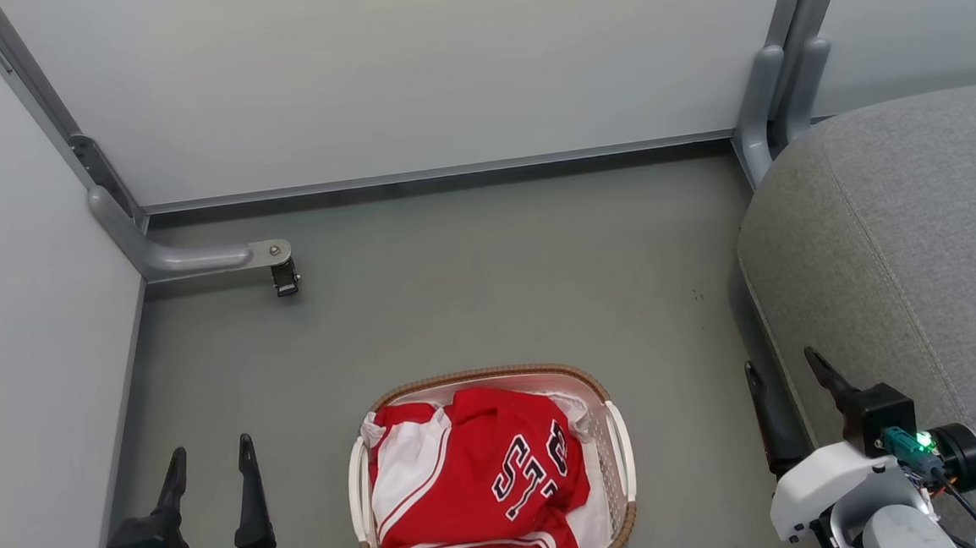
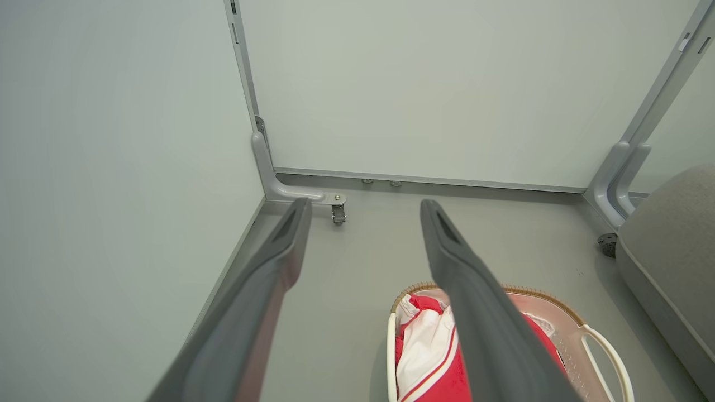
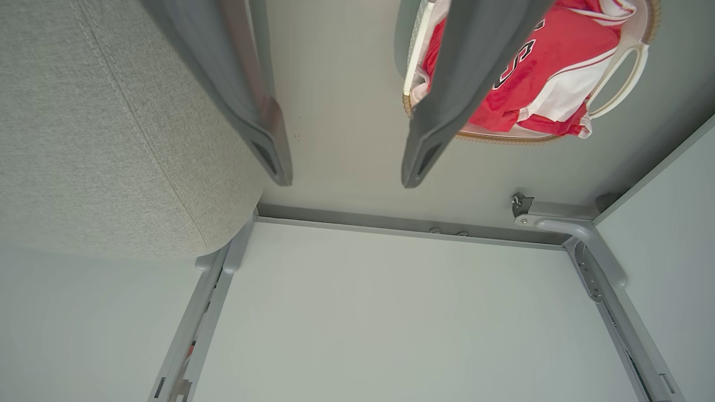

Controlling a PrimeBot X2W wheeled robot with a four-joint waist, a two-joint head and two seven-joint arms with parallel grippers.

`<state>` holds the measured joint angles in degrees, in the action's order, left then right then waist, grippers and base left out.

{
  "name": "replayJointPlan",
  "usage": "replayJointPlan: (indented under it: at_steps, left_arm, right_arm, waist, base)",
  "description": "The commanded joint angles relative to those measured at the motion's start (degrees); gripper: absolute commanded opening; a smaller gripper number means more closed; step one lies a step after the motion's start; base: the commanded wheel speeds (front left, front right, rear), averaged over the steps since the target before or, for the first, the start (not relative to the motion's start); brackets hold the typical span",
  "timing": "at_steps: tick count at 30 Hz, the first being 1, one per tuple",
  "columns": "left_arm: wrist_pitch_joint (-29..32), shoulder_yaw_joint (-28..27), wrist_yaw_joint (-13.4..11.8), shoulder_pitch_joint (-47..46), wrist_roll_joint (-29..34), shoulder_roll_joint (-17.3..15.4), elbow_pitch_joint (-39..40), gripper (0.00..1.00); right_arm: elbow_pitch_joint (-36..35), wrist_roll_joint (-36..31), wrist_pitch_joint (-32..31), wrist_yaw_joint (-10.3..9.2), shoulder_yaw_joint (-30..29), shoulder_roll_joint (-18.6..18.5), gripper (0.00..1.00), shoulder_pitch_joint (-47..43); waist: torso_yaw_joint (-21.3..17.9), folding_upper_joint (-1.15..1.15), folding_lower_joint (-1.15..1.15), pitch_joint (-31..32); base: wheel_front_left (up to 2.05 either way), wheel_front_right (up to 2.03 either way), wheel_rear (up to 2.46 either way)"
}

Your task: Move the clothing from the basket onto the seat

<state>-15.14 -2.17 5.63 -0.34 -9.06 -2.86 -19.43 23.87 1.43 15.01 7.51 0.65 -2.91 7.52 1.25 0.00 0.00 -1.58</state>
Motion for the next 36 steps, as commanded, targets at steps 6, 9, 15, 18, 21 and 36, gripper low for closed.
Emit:
replayJointPlan:
  at_steps: [6, 9, 15, 18, 21, 36]
  left_arm:
    - [0.0, 2.54, 0.84, -0.87, -0.96, -0.1, -1.5, 1.0]
    - [0.0, 4.26, 1.1, -2.46, -1.99, -0.1, -2.5, 1.0]
    - [0.0, 9.14, 1.74, -6.52, -5.88, -0.09, -5.68, 1.0]
    - [0.0, 11.8, 1.95, -9.47, -7.03, -0.13, -8.01, 1.0]
    - [0.0, 14.49, 1.86, -13.16, -8.02, -0.15, -10.3, 1.0]
    - [0.01, 26.09, 1.83, -33.79, -13.76, -0.23, -26.14, 1.0]
  right_arm:
    - [0.24, 1.32, 0.25, -0.04, 0.51, -0.2, 1.0, 2.29]
    - [-0.41, 1.89, 0.25, -0.04, 0.97, -0.2, 1.0, 3.84]
    - [-1.93, 3.3, 0.2, -0.04, 1.64, -0.2, 1.0, 6.96]
    - [-2.99, 3.73, 0.19, -0.04, 1.9, -0.16, 1.0, 8.49]
    - [-4.24, 4.09, 0.19, -0.04, 2.14, -0.19, 1.0, 10.37]
    - [-10.36, 8.34, 0.2, -0.05, 5.84, -0.1, 1.0, 18.58]
  waist:
    - [-0.74, 0.0, 0.0, -2.9]
    - [-1.45, 0.0, 0.0, -5.71]
    - [-2.9, 0.0, 0.0, -12.0]
    - [-3.74, 0.0, 0.0, -15.37]
    - [-4.89, 0.0, 0.0, -19.38]
    - [-11.6, 0.0, 0.0, -36.51]
  base:
    - [0.0, 0.0, 0.0]
    - [0.0, 0.0, 0.0]
    - [0.0, 0.0, 0.0]
    - [0.0, 0.0, 0.0]
    - [0.0, 0.0, 0.0]
    - [0.0, 0.0, 0.0]
